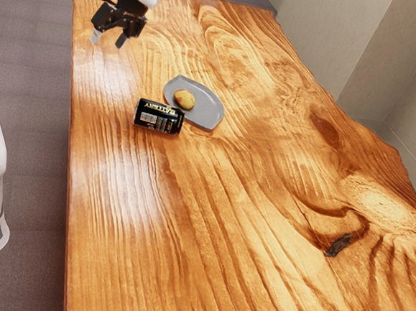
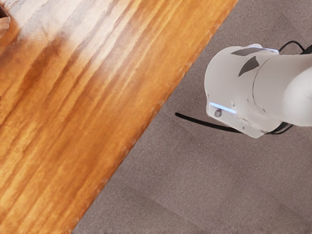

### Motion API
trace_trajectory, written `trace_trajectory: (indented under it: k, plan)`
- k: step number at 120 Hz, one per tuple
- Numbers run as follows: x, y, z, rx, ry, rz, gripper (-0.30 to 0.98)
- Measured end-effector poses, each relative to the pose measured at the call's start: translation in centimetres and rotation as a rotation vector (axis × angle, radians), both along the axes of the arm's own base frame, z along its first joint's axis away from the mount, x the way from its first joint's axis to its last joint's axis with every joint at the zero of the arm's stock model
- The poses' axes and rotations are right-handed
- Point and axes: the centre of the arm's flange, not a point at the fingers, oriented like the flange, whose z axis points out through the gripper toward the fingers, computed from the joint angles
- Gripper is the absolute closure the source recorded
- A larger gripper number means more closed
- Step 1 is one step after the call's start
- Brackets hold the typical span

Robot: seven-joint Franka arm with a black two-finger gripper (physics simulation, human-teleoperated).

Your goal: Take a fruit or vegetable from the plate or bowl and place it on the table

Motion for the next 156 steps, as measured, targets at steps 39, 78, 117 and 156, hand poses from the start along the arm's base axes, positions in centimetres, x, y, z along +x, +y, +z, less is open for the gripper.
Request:
trace_trajectory:
  k: [39, 78, 117, 156]
  plan:
    - [0.4, 3.2, 0.5, -0.037, -0.079, -0.248, 0.00]
    - [0.3, 9.1, 1.9, -0.045, -0.207, -0.403, 0.00]
    - [3.4, 12.7, 0.6, -0.069, -0.262, -0.565, 0.00]
    - [5.4, 13.6, -0.7, -0.060, -0.264, -0.645, 0.00]
